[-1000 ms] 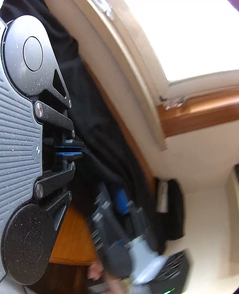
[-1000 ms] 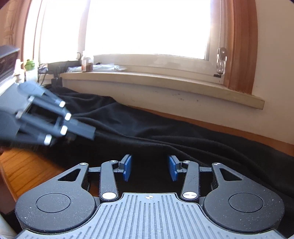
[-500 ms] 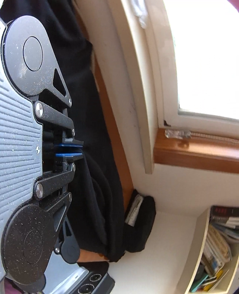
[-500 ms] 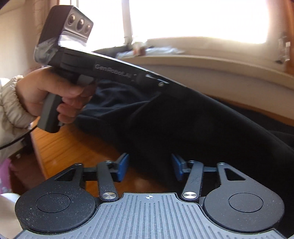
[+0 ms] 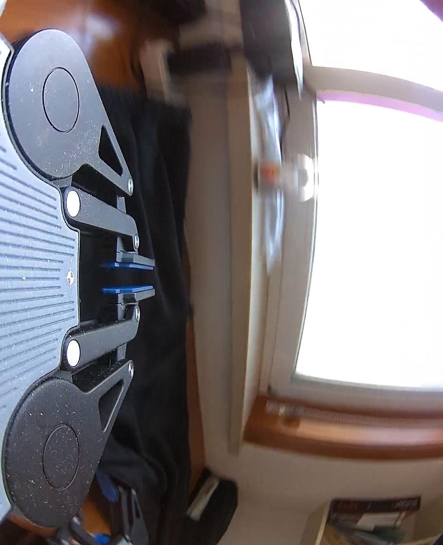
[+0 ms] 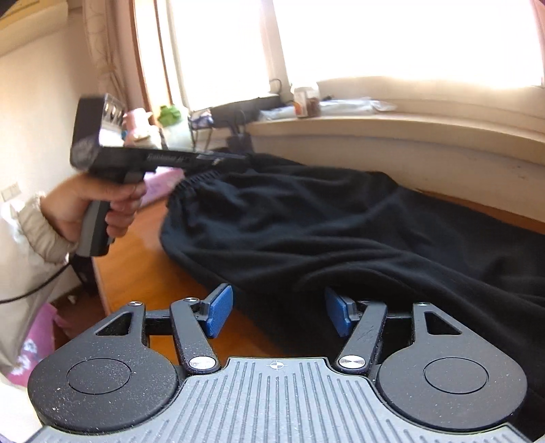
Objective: Fold clothes
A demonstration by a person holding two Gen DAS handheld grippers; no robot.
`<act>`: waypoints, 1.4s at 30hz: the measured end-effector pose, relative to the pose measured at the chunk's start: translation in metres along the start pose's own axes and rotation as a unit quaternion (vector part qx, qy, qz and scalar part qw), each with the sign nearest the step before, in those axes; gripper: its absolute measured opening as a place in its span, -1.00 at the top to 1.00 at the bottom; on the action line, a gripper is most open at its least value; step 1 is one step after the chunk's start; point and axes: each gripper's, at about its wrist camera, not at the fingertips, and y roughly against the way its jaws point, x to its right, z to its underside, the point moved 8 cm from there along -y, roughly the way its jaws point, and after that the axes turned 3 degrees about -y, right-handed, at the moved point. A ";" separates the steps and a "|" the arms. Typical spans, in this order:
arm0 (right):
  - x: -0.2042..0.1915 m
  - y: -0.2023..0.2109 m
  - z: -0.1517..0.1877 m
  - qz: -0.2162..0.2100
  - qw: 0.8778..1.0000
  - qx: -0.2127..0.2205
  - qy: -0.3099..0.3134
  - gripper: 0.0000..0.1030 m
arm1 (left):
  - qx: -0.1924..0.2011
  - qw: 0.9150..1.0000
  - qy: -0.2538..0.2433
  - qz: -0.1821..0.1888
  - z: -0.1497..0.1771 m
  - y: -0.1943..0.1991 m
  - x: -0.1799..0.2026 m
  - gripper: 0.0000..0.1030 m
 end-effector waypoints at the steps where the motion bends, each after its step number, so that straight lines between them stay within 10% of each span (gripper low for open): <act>1: -0.004 -0.006 -0.001 -0.006 1.000 -0.007 0.000 0.04 | -0.003 1.000 0.002 -0.014 0.003 0.006 -0.012 0.80; 5: -0.002 -0.030 0.002 0.024 0.999 -0.036 -0.004 0.06 | -0.011 0.997 0.027 -0.066 0.018 0.031 -0.061 0.75; 10: 0.002 -0.034 0.000 0.020 0.999 -0.023 -0.037 0.05 | -0.002 0.997 0.047 -0.069 0.027 0.051 -0.083 0.17; 12: 0.005 -0.032 0.000 0.018 0.998 -0.017 -0.051 0.65 | -0.005 0.996 0.049 -0.068 0.029 0.052 -0.084 0.10; 15: 0.000 -0.009 0.001 0.001 0.998 -0.006 -0.061 0.77 | -0.009 0.996 0.052 -0.071 0.032 0.047 -0.084 0.07; 34: -0.005 0.022 0.030 0.004 0.992 0.041 -0.122 0.06 | -0.039 0.996 0.035 -0.070 0.044 0.024 -0.073 -0.02; 37: -0.002 0.017 0.031 0.000 0.990 0.038 -0.138 0.63 | -0.062 0.995 0.021 -0.081 0.048 0.020 -0.074 0.29; 42: -0.017 0.036 0.037 -0.010 0.991 0.034 -0.129 0.82 | -0.074 0.992 0.004 -0.100 0.049 0.022 -0.074 0.34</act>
